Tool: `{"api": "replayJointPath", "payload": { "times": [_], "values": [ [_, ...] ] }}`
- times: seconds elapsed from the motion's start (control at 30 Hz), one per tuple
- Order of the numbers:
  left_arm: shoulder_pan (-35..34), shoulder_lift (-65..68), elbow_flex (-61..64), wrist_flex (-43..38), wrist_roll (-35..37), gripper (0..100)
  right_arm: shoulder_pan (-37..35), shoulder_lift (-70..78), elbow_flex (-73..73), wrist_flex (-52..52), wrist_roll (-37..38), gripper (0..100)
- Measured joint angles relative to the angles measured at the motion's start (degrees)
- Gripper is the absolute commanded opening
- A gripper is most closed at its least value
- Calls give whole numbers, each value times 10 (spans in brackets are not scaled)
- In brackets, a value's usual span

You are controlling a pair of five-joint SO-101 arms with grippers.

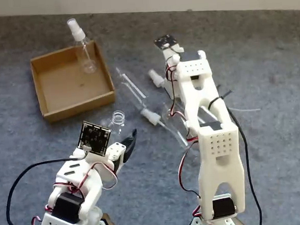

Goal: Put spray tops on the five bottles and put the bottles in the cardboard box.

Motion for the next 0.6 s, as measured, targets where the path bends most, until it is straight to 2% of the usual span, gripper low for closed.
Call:
{"api": "replayJointPath", "payload": {
  "times": [0.13, 0.43, 0.6],
  "values": [
    [0, 0, 22, -16, 0, 95, 0, 0, -1, 0, 0, 2],
    [0, 2, 83, -141, 0, 95, 0, -35, -1, 24, 0, 5],
    [1, 2, 83, -164, 0, 95, 3, -128, -1, 55, -3, 5]
  ]
}}
